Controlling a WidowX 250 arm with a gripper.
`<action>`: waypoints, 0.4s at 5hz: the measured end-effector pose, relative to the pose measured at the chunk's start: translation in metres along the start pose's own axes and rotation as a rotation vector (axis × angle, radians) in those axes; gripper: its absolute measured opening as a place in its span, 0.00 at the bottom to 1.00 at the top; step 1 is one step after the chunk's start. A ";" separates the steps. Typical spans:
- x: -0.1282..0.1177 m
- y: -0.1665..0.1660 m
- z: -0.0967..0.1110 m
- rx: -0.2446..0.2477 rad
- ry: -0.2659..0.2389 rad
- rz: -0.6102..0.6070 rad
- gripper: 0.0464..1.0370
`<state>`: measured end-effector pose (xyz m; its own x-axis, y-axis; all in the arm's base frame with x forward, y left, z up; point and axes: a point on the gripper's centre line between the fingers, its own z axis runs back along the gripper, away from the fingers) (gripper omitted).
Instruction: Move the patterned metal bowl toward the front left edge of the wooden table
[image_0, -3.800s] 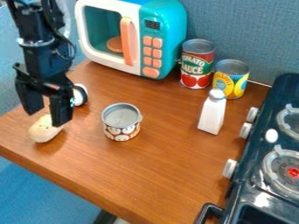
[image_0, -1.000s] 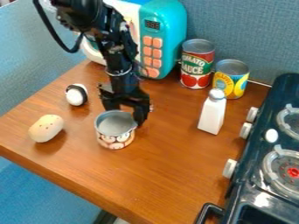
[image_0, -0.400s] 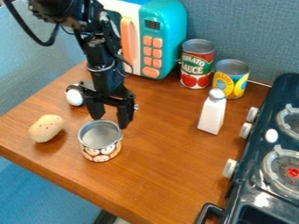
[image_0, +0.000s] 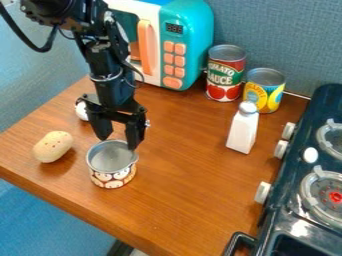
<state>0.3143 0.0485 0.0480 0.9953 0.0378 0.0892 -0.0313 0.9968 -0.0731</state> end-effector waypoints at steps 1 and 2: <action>-0.004 -0.001 -0.002 -0.006 0.014 0.011 0.96; -0.003 -0.006 0.008 -0.041 -0.001 0.012 0.96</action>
<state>0.3106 0.0426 0.0559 0.9948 0.0500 0.0889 -0.0396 0.9926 -0.1152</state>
